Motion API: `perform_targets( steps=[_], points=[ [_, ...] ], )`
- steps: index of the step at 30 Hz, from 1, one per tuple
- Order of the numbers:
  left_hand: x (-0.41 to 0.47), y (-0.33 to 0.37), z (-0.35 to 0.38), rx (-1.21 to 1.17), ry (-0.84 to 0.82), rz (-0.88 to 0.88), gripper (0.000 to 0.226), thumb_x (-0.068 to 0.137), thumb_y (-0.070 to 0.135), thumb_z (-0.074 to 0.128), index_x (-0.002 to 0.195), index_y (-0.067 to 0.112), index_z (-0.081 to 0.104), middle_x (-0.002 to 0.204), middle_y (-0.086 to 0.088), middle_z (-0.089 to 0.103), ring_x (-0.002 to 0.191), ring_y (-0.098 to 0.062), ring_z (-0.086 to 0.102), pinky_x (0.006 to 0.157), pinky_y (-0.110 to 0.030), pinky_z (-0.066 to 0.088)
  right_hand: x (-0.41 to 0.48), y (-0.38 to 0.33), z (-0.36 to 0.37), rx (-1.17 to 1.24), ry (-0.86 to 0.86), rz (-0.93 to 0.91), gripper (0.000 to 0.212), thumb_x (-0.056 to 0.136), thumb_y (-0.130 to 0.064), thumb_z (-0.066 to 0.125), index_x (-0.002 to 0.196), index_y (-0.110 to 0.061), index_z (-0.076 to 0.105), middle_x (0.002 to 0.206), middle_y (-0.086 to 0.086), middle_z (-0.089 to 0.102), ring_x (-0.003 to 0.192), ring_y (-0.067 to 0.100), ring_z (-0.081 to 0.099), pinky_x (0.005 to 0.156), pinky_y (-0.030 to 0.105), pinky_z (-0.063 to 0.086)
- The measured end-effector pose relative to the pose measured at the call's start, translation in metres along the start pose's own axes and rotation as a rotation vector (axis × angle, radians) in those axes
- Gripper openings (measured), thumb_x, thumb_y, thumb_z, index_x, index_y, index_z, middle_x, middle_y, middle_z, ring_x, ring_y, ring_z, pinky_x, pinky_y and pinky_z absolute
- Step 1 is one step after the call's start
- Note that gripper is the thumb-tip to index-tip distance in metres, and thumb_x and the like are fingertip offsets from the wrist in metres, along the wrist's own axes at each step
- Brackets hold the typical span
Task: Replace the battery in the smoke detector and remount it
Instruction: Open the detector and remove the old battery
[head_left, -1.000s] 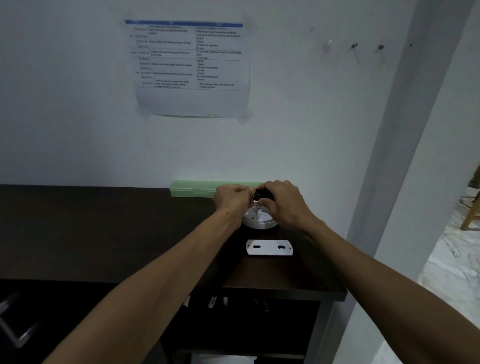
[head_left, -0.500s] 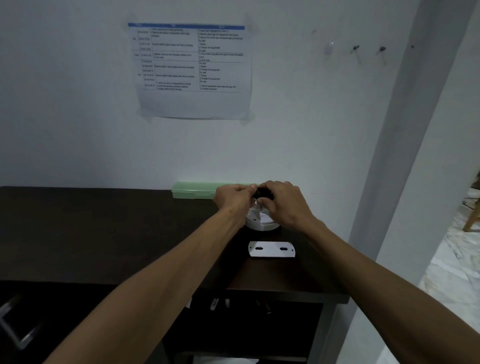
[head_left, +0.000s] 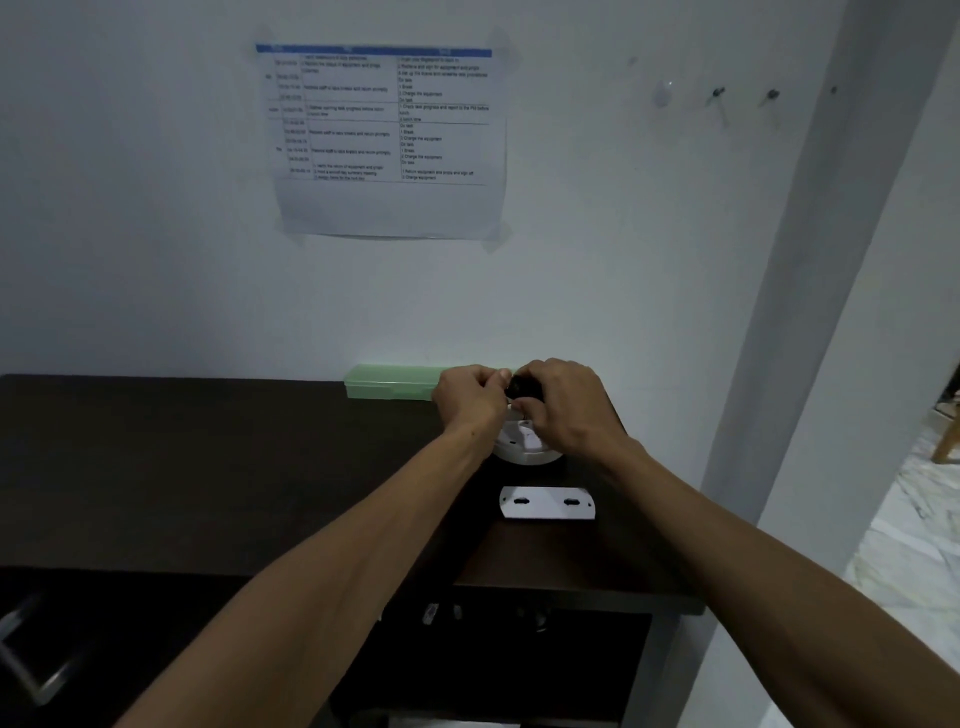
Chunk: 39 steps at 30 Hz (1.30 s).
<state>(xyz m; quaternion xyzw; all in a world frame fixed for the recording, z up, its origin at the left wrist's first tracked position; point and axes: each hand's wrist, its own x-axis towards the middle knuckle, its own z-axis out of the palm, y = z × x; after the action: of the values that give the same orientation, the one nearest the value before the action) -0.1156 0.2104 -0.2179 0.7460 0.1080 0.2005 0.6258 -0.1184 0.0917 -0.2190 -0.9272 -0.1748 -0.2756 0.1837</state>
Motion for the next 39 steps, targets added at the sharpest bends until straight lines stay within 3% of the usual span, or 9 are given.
perform_targets(
  steps=[9,14,18,23,36,39],
  points=[
    [0.006,0.0,0.0,0.042,-0.006,0.037,0.022,0.09,0.018,0.071,0.072,0.005,0.074,0.074,-0.011,0.074,0.065,-0.017,0.064,0.067,-0.032,0.057,0.001,0.004,0.0,0.024,0.001,-0.022,0.027,0.086,-0.024,0.067,0.112,-0.017,0.07,0.101,0.006,0.073,0.092,0.029,0.062,0.089,0.045,0.047],
    [0.009,0.001,-0.001,0.049,-0.07,0.064,0.016,0.087,0.028,0.076,0.083,0.013,0.078,0.078,-0.001,0.075,0.076,-0.017,0.071,0.074,-0.03,0.059,0.005,0.004,-0.002,0.001,0.011,-0.019,0.03,0.086,-0.025,0.067,0.115,-0.018,0.069,0.102,0.007,0.073,0.093,0.029,0.063,0.09,0.046,0.048],
    [0.011,0.003,-0.003,-0.025,-0.089,-0.014,0.015,0.085,0.026,0.078,0.074,0.016,0.076,0.073,-0.003,0.075,0.07,-0.019,0.072,0.076,-0.034,0.063,0.004,0.005,-0.002,0.011,0.009,-0.018,0.029,0.086,-0.026,0.067,0.114,-0.018,0.069,0.101,0.007,0.073,0.093,0.03,0.063,0.089,0.046,0.048],
    [0.01,0.004,0.001,0.023,-0.026,0.044,0.022,0.089,0.022,0.074,0.07,0.011,0.074,0.074,-0.009,0.074,0.072,-0.022,0.071,0.075,-0.035,0.061,0.003,0.004,0.001,0.028,0.028,-0.008,0.026,0.086,-0.026,0.067,0.111,-0.018,0.068,0.102,0.006,0.072,0.094,0.028,0.061,0.091,0.045,0.045],
    [0.016,-0.003,-0.001,0.124,-0.027,0.099,0.03,0.092,0.022,0.068,0.074,0.0,0.074,0.078,-0.018,0.073,0.063,-0.019,0.056,0.071,-0.041,0.058,-0.002,0.01,0.0,0.009,0.022,-0.078,0.026,0.086,-0.019,0.068,0.112,-0.018,0.068,0.101,0.006,0.072,0.092,0.028,0.059,0.089,0.043,0.044],
    [0.019,-0.003,-0.005,0.107,-0.026,0.105,0.027,0.092,0.022,0.068,0.073,0.005,0.075,0.075,-0.012,0.073,0.068,-0.021,0.065,0.072,-0.037,0.058,0.001,0.006,-0.003,-0.023,0.021,-0.076,0.025,0.088,-0.021,0.066,0.113,-0.019,0.068,0.104,0.005,0.072,0.093,0.029,0.06,0.089,0.043,0.043]
  ],
)
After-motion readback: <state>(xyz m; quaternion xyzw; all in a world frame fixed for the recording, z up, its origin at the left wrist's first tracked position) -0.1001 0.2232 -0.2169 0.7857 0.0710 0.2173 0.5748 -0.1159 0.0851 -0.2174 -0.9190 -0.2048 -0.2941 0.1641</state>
